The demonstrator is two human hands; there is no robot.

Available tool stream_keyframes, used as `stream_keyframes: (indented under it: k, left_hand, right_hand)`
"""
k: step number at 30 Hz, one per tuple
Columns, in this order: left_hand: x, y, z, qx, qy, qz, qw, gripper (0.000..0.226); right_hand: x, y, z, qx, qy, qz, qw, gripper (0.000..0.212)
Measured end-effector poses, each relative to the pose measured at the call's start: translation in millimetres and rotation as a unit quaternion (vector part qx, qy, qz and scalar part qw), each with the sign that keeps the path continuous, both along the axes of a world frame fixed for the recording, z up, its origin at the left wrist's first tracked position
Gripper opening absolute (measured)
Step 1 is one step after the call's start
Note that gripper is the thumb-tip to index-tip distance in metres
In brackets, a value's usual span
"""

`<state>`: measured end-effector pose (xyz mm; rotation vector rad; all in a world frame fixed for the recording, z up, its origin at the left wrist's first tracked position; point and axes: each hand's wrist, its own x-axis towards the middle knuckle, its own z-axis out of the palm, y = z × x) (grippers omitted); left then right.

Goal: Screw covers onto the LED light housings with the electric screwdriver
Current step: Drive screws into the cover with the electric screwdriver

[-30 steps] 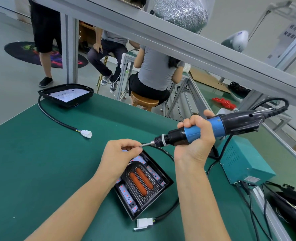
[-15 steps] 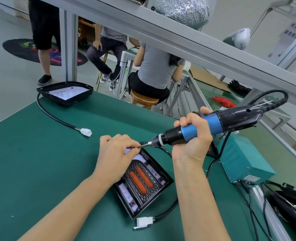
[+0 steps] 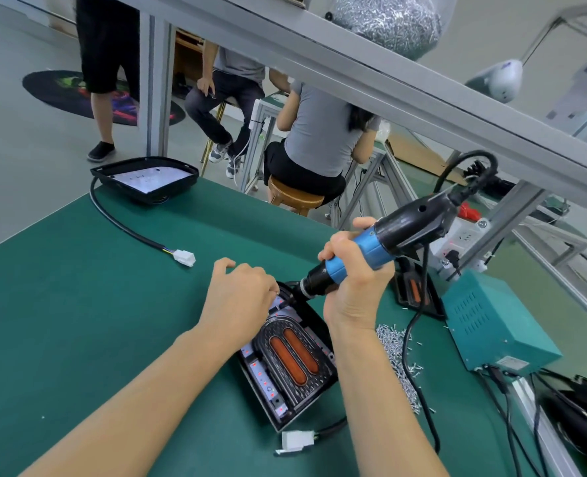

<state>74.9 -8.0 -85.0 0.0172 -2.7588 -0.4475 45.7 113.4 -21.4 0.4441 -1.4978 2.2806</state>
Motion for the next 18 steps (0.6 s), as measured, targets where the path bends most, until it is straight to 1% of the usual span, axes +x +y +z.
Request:
stream_keyframes:
  k: [4,7,10,13,16,18]
  left_hand:
    - [-1.1,4.1,6.0,-0.029,-0.019,-0.001,0.999,0.028]
    - [0.2,2.8,7.7,-0.013,-0.025,-0.001,1.000,0.027]
    - [4.7,0.1,9.5,0.038,-0.027,-0.008,0.999,0.019]
    - [10.8,1.6,16.5,0.109,-0.002,-0.035,0.993,0.014]
    - [16.4,15.7,28.0,0.162,0.024,-0.101,0.981,0.014]
    - [19.4,33.2,35.1,0.174,0.044,-0.151,0.972,0.015]
  right_hand:
    - [2.2,-2.7,2.6,0.021,0.009,0.005,1.000,0.027]
    - [5.9,0.6,5.2,0.010,0.000,-0.002,1.000,0.028]
    - [11.9,13.2,11.6,-0.035,-0.004,-0.009,0.999,0.032]
    - [24.0,37.6,18.9,-0.077,0.007,-0.022,0.997,0.034]
    - [40.3,68.3,24.9,-0.120,0.017,-0.043,0.992,0.033]
    - [52.0,90.2,27.2,-0.133,0.025,-0.072,0.988,0.032]
